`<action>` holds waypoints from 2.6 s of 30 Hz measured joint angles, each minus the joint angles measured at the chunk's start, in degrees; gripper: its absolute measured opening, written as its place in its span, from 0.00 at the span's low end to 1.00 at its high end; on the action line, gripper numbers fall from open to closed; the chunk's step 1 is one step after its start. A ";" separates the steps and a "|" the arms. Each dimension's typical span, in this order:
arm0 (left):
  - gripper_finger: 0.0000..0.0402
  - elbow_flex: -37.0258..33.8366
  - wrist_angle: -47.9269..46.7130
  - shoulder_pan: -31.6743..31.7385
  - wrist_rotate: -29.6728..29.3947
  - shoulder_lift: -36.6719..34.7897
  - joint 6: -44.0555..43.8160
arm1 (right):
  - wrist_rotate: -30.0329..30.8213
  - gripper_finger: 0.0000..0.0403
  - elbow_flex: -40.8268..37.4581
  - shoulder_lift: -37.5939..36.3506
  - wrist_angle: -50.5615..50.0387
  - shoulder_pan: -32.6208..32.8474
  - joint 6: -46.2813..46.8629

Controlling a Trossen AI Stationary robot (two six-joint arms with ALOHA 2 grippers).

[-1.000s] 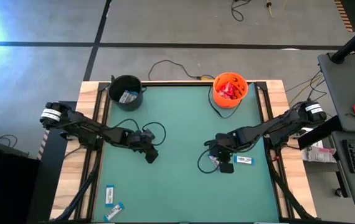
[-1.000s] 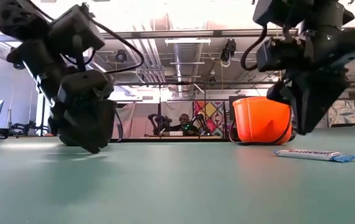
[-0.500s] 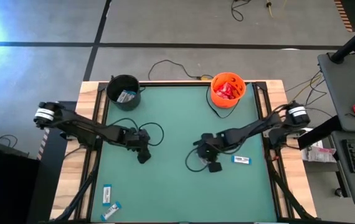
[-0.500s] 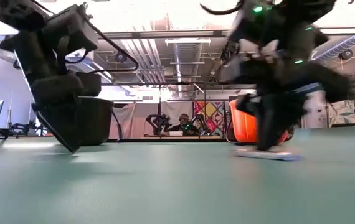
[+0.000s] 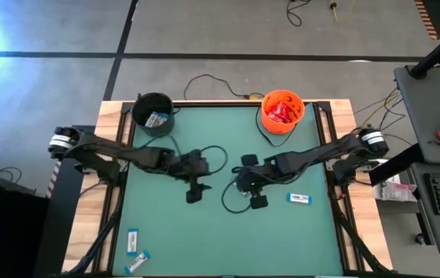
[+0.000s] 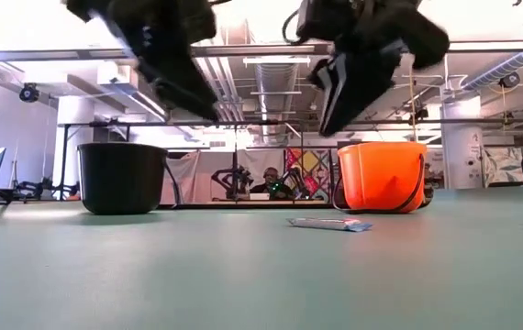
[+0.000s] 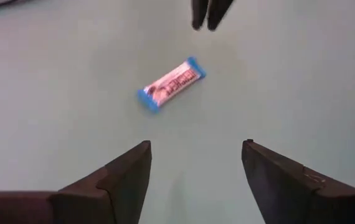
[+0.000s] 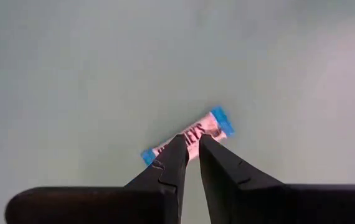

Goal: Sort candy by brand, put in halloween buckets
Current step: Put the white candy into the black bucket

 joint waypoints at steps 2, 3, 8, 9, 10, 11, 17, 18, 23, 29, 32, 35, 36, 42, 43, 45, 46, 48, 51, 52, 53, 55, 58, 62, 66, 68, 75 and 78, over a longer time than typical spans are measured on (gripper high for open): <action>0.61 3.66 -0.68 1.79 4.09 3.57 4.43 | 1.85 0.09 0.02 -2.65 -0.73 1.54 5.68; 0.63 5.04 -0.34 2.56 6.20 5.33 7.14 | 3.20 0.09 0.04 -3.91 -1.53 2.73 8.45; 0.69 12.12 -0.44 5.91 15.96 14.82 22.52 | 13.18 0.09 -0.04 -8.66 -3.80 10.12 25.68; 0.70 13.43 -0.66 6.45 17.85 16.64 25.44 | 14.55 0.09 -0.02 -9.84 -3.90 11.53 29.73; 0.71 14.73 -0.18 6.94 19.35 18.60 28.00 | 15.71 0.09 0.00 -10.79 -4.43 12.93 33.84; 0.72 15.93 0.44 7.42 20.49 20.31 30.58 | 16.35 0.09 0.00 -11.53 -4.80 14.21 37.82; 0.72 22.67 4.41 9.36 27.69 30.37 40.52 | 18.51 0.09 0.02 -14.53 -5.56 21.89 60.61; 0.71 23.47 5.56 9.53 28.37 31.75 41.88 | 18.57 0.09 0.02 -14.63 -6.07 23.02 64.20; 0.69 24.08 15.52 12.38 36.63 36.15 38.10 | 18.59 0.09 0.02 -12.74 -6.92 27.55 77.79; 0.67 17.86 23.01 13.70 39.68 37.60 40.29 | 18.31 0.09 0.02 -9.22 -8.13 29.80 82.69; 0.66 12.09 35.28 13.41 41.05 37.78 39.53 | 17.70 0.09 0.02 -7.88 -10.11 29.85 84.00; 0.66 7.05 49.77 13.73 40.20 39.88 38.68 | 17.39 0.09 -0.13 -6.40 -10.62 29.85 84.25; 0.66 6.17 54.09 13.97 39.90 40.78 38.01 | 17.41 0.09 -0.21 -5.92 -10.60 29.78 84.25; 0.66 6.13 58.81 14.33 40.47 45.99 36.49 | 16.90 0.09 -0.26 -2.85 -9.62 29.35 84.25; 0.66 6.60 58.52 14.42 41.67 46.95 36.32 | 16.83 0.09 -0.26 -2.56 -9.42 29.37 84.25; 0.65 7.41 57.35 14.43 42.56 47.87 36.44 | 16.33 0.09 -0.26 -2.02 -9.50 29.39 84.23; 0.64 7.71 57.05 14.49 43.21 48.39 36.43 | 15.93 0.09 -0.26 -1.86 -9.46 29.35 84.22; 0.62 7.86 56.49 14.52 43.35 49.25 36.72 | 15.09 0.09 -0.26 -1.67 -9.42 29.31 84.07; 0.59 7.90 56.06 14.56 43.54 50.24 38.68 | 15.05 0.09 -0.26 -1.70 -9.38 29.30 84.05; 0.57 7.90 55.59 14.59 43.61 50.37 39.40 | 15.05 0.09 -0.26 -1.80 -9.50 29.30 84.03; 0.55 7.91 55.18 14.63 43.56 50.60 40.14 | 15.05 0.09 -0.26 -1.84 -9.50 29.30 84.01; 0.51 7.99 54.93 14.77 43.75 51.18 40.62 | 15.05 0.09 -0.26 -2.19 -9.51 29.30 83.80; 0.43 7.99 55.23 15.02 44.33 51.93 40.10 | 15.07 0.09 -0.26 -2.63 -9.50 29.28 82.70; 0.32 7.99 55.29 15.05 43.00 52.28 39.64 | 15.25 0.10 -0.26 -3.46 -9.81 28.85 80.12; 0.24 7.99 55.44 15.15 40.77 52.23 39.15 | 15.56 0.10 -0.26 -3.61 -10.38 27.03 75.58; 0.22 7.95 55.26 15.20 40.23 51.63 38.59 | 15.49 0.10 -0.24 -3.64 -10.43 25.28 72.43; 0.22 7.48 46.21 15.50 31.39 43.88 35.95 | 15.53 0.10 3.48 -5.03 -17.19 19.77 67.49; 0.22 7.31 35.46 15.59 23.73 37.72 35.90 | 15.47 0.10 5.65 -6.05 -19.81 18.70 62.92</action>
